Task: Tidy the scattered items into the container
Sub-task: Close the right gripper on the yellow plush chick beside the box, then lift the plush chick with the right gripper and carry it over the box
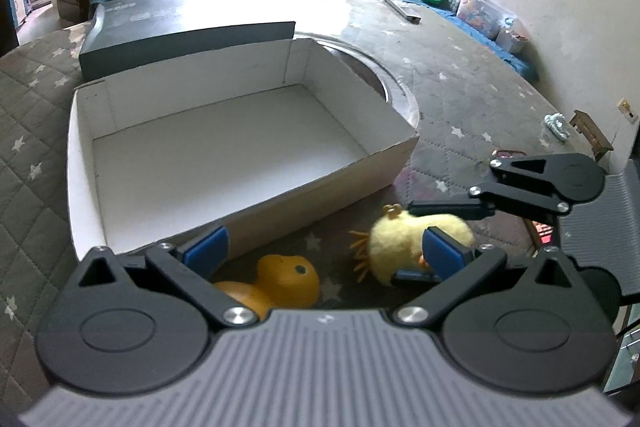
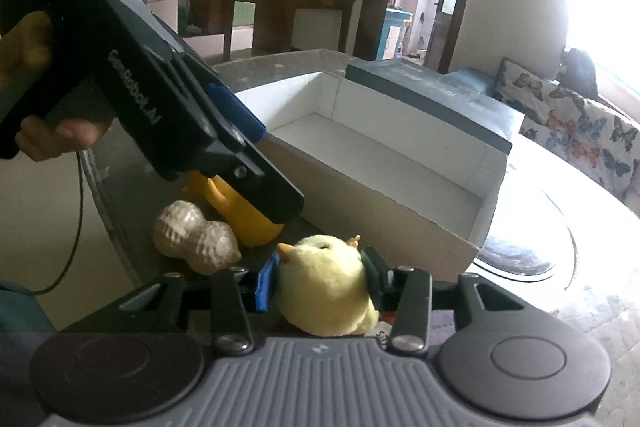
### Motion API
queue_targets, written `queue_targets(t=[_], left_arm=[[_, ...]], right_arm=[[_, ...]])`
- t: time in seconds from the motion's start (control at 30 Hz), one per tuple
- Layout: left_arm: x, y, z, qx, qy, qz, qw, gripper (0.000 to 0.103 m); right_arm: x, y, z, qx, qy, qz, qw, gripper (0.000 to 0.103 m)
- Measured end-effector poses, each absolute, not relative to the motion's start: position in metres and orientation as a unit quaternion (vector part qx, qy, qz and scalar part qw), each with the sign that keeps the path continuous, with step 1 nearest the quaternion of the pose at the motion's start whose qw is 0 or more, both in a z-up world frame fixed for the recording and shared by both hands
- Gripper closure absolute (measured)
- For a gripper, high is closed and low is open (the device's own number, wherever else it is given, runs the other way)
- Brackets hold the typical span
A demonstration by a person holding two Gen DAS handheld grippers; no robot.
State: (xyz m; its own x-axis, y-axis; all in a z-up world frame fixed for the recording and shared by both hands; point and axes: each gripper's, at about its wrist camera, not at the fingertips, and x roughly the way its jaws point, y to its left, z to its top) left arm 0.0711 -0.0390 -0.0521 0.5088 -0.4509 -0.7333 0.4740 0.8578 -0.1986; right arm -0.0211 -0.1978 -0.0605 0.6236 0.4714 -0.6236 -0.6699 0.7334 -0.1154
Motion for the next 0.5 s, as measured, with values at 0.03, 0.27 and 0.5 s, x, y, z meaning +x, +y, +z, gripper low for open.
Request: queue_targets(t=[0.03,0.27,0.5], left_arm=[[0.071,-0.039,-0.053,0.014,0.419,-0.267,0.868,0.000],[0.067,-0.039,-0.055,0.022,0.417,-0.273,0.866,0.000],[0.061,-0.048,-0.056,0.028,0.415,-0.300,0.858,0.000]], right_arm=[[-0.023,-0.197,-0.061,-0.171,0.290,0.321,0.885,0.056],[-0.035,-0.198,-0.067,-0.141,0.312,0.332,0.879,0.044],[-0.034,-0.211,-0.068,-0.120,0.344,0.329,0.871,0.045]])
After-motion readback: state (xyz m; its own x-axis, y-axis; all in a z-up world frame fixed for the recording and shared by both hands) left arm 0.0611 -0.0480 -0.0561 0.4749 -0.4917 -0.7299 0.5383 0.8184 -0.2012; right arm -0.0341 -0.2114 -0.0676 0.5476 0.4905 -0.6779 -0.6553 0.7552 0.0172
